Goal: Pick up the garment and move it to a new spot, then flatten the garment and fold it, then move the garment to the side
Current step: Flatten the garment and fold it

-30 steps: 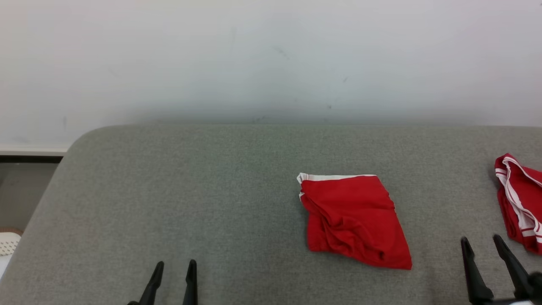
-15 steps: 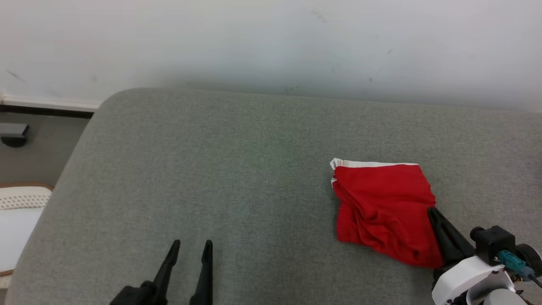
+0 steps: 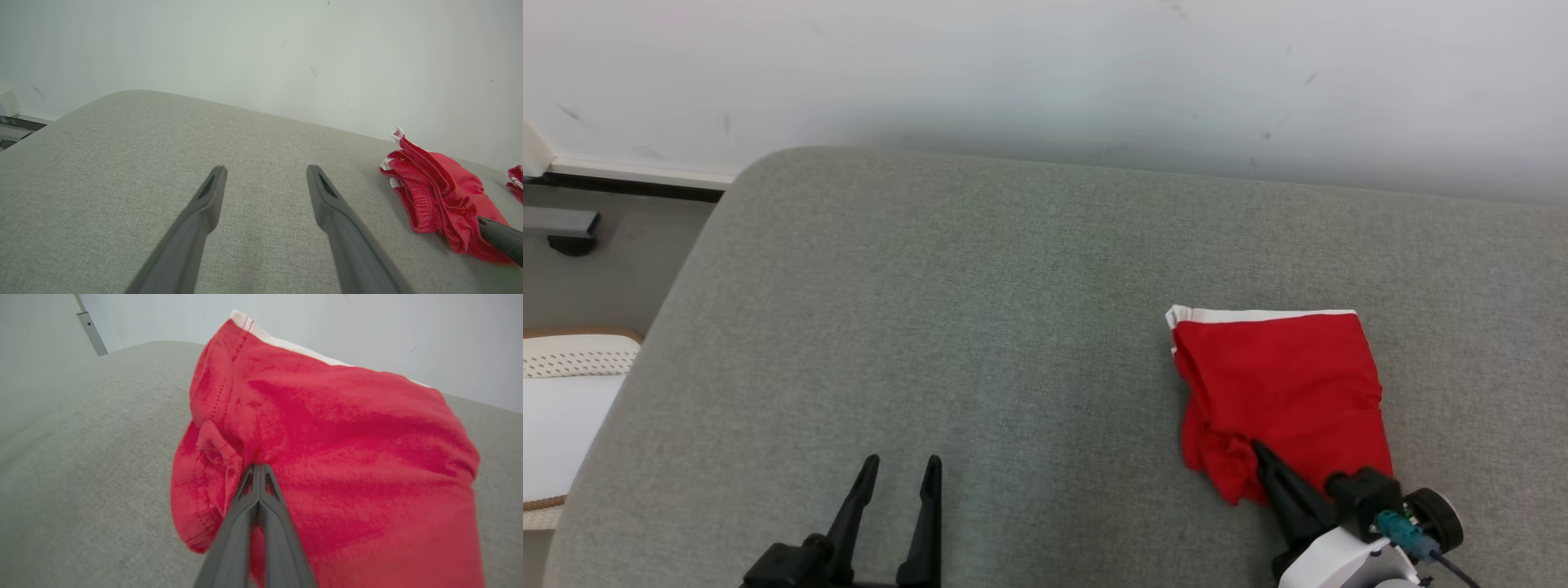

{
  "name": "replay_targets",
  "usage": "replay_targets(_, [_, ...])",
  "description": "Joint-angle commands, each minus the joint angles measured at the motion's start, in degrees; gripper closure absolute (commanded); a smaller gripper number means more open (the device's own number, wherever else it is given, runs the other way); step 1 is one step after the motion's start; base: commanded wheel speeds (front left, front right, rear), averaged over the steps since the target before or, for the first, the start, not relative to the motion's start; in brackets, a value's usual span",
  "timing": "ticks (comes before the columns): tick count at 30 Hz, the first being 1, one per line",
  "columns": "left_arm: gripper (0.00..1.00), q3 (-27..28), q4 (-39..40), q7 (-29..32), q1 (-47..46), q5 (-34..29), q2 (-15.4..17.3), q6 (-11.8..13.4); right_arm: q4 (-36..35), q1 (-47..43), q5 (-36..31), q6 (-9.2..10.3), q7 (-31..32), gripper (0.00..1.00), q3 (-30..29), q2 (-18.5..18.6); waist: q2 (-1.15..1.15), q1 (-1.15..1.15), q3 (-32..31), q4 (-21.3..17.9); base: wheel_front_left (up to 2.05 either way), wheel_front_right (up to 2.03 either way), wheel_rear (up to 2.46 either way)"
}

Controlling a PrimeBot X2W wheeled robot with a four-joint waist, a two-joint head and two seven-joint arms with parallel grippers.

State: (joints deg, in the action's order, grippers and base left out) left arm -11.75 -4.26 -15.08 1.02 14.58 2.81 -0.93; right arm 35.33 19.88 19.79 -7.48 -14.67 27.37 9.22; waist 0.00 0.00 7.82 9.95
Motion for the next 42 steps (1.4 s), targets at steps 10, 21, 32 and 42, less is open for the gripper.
replay_targets(10, [0.00, -0.1, -0.4, -0.1, -0.2, 0.2, 0.2, 0.3, -1.5, -2.4, -1.5, 0.00, -0.5, 1.00, 5.0, -1.9, 0.00, 0.00, -1.0, -0.9, 0.00, 0.00, 0.00])
replay_targets(21, [0.00, 0.1, -0.8, -0.1, 0.9, 0.6, 0.2, 0.5, 2.9, -0.9, -0.3, 0.00, -0.4, 1.00, 9.2, -3.5, 0.00, 0.00, -2.5, -2.0, 0.00, 0.00, 0.00])
replay_targets(32, [0.00, 2.9, -0.9, -0.1, 4.4, -0.8, 0.2, -0.3, -9.7, -9.0, -1.9, 0.00, -0.5, 0.15, -1.5, 0.1, 0.00, 0.00, -8.1, -5.8, 0.00, 0.00, 0.00])
replay_targets(42, [0.00, 4.2, -1.5, -0.1, 6.7, -1.4, 0.2, -1.5, -18.6, -18.5, -5.2, 0.00, -0.5, 0.00, -18.0, 1.4, 0.00, 0.00, -10.3, -8.7, 0.00, 0.00, 0.00])
